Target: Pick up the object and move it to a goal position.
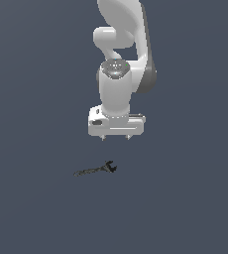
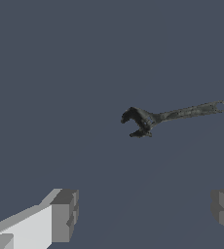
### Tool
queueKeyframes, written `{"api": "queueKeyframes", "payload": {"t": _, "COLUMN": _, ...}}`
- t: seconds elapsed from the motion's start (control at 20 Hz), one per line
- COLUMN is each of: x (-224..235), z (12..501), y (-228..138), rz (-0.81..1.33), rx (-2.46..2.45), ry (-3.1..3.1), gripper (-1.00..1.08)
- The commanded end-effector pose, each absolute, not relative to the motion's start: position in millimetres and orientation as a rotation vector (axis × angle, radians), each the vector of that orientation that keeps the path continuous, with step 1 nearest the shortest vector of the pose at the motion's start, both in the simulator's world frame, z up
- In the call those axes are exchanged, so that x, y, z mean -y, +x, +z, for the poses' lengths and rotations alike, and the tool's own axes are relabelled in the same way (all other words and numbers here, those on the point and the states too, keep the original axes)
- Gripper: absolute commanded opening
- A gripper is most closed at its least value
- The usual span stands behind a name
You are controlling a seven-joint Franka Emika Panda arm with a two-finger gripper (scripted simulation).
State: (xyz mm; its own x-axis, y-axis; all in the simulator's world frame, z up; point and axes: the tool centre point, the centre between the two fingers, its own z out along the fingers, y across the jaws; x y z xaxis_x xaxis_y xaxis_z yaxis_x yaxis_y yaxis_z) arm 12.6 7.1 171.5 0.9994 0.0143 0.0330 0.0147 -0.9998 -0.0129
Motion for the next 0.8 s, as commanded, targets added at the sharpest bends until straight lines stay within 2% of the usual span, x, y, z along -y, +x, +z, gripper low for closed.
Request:
{"api": "queueKeyframes", "payload": {"t": 0.0, "x": -7, "z": 172, "y": 13, "rz": -0.052, "rx": 0.023, "ry": -3.128, "gripper": 1.0}}
{"api": "queueKeyframes", "payload": {"t": 0.45, "x": -27, "z": 200, "y": 28, "rz": -0.155, "rx": 0.073, "ry": -3.128, "gripper": 1.0}}
{"api": "queueKeyframes", "payload": {"t": 0.75, "x": -27, "z": 199, "y": 28, "rz": -0.152, "rx": 0.071, "ry": -3.128, "gripper": 1.0}}
